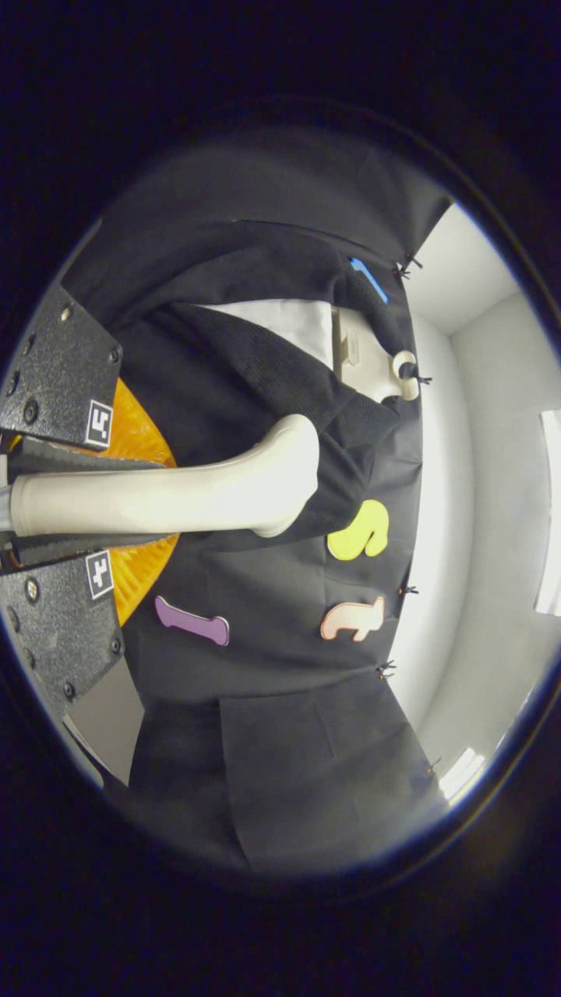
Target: Iron the clothes twice with a garment steamer, once on the left side and once on the right side.
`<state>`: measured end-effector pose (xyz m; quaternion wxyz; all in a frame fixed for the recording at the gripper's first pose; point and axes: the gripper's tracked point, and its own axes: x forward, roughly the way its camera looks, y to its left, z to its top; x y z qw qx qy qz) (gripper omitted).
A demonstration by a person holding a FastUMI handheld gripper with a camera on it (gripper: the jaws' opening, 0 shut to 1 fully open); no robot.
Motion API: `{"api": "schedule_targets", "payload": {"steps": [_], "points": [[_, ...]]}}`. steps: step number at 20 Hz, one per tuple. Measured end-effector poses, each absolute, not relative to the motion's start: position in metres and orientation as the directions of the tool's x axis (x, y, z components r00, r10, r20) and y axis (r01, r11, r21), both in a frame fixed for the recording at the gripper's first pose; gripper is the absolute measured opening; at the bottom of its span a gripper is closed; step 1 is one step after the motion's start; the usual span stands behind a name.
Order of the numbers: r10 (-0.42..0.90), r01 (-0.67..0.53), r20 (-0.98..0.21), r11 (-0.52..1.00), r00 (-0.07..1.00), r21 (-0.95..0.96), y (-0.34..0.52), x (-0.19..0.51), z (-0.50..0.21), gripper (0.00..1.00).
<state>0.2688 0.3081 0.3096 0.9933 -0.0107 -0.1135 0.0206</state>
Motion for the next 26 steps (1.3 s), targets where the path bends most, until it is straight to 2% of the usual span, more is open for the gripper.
{"api": "schedule_targets", "payload": {"steps": [26], "points": [[0.029, -0.022, 0.038, 0.984, 0.999, -0.178, 0.322, 0.232, 0.176, 0.35]]}}
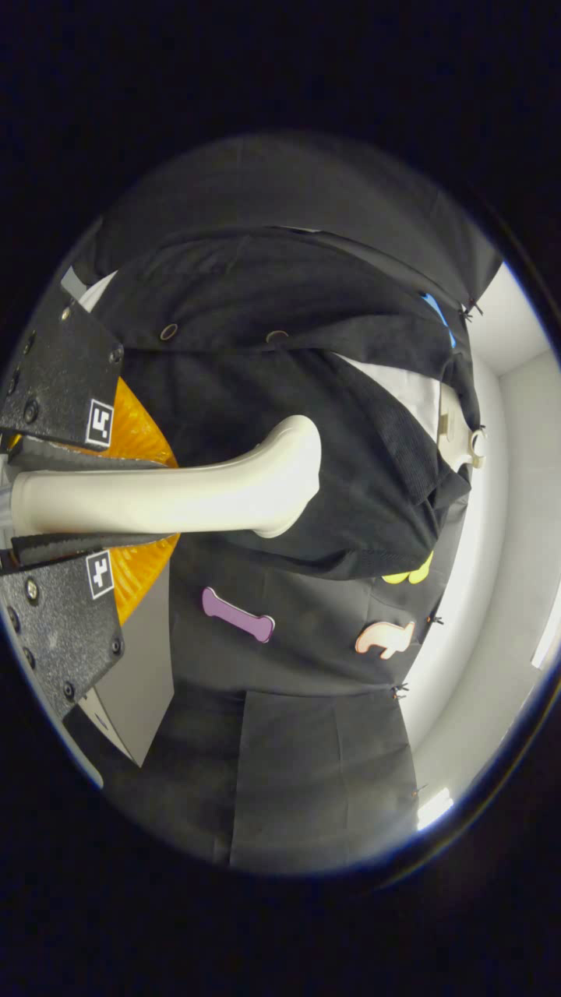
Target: Iron the clothes twice with a garment steamer, once on the left side and once on the right side.
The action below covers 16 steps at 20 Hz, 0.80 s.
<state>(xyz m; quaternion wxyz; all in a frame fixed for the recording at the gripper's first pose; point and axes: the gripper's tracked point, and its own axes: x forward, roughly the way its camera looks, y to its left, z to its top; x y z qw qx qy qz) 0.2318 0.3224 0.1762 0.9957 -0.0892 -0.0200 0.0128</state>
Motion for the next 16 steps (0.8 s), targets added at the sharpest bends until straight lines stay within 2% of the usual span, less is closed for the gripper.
{"api": "schedule_targets", "payload": {"steps": [16], "points": [[0.030, -0.051, -0.082, 0.961, 0.996, -0.271, 0.340, 0.221, 0.097, 0.35]]}}
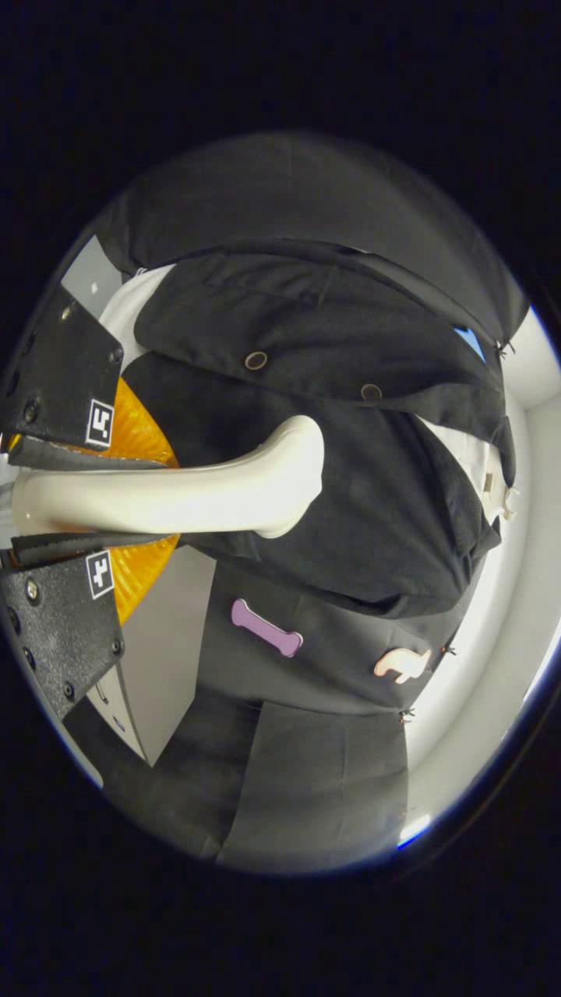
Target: Iron the clothes twice with a garment steamer, once on the left side and once on the right side.
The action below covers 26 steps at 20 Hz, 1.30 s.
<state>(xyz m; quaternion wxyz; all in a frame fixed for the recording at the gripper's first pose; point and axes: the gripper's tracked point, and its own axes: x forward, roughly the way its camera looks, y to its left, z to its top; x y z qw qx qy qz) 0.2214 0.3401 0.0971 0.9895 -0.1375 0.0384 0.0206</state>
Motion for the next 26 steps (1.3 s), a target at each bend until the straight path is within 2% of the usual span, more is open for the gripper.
{"api": "schedule_targets", "payload": {"steps": [11, 14, 26], "points": [[0.051, -0.099, -0.159, 0.945, 0.986, -0.311, 0.348, 0.204, 0.047, 0.35], [0.065, -0.137, -0.233, 0.941, 0.970, -0.310, 0.351, 0.195, 0.013, 0.35], [0.016, -0.160, -0.384, 0.924, 0.923, -0.348, 0.325, 0.192, -0.060, 0.35]]}}
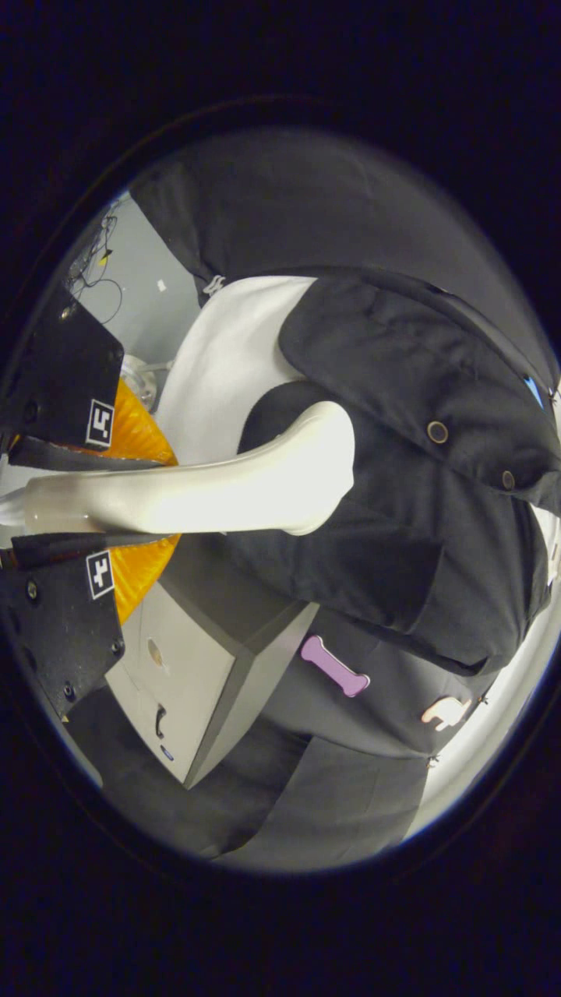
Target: Iron the clothes twice with a garment steamer, once on the left side and once on the right side.
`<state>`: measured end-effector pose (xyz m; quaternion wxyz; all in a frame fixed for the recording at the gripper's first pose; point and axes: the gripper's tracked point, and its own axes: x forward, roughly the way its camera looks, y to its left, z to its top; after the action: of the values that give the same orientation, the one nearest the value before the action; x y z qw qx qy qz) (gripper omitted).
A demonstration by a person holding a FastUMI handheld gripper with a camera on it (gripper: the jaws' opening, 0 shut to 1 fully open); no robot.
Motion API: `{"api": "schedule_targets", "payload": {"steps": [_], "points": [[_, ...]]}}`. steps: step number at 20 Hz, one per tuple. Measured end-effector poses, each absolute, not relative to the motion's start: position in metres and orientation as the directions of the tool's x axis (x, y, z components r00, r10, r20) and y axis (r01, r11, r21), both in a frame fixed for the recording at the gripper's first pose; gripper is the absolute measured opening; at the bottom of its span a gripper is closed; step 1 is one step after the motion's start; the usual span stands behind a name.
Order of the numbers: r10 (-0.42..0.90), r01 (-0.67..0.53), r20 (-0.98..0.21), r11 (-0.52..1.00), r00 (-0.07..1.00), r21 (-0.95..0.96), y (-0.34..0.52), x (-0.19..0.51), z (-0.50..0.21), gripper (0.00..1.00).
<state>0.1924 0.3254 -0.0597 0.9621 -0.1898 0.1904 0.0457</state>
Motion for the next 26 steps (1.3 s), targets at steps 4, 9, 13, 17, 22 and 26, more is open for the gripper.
{"api": "schedule_targets", "payload": {"steps": [4, 9, 13, 17, 22, 26], "points": [[0.019, -0.203, -0.457, 0.912, 0.889, -0.357, 0.322, 0.194, -0.080, 0.35], [0.058, -0.256, -0.506, 0.908, 0.860, -0.332, 0.325, 0.189, -0.090, 0.35], [0.138, -0.324, -0.516, 0.901, 0.845, -0.289, 0.340, 0.174, -0.078, 0.35], [0.217, -0.392, -0.512, 0.882, 0.831, -0.263, 0.361, 0.156, -0.060, 0.35], [0.293, -0.421, -0.416, 0.870, 0.861, -0.258, 0.388, 0.152, -0.003, 0.35], [0.332, -0.405, -0.276, 0.872, 0.902, -0.276, 0.412, 0.158, 0.063, 0.35]]}}
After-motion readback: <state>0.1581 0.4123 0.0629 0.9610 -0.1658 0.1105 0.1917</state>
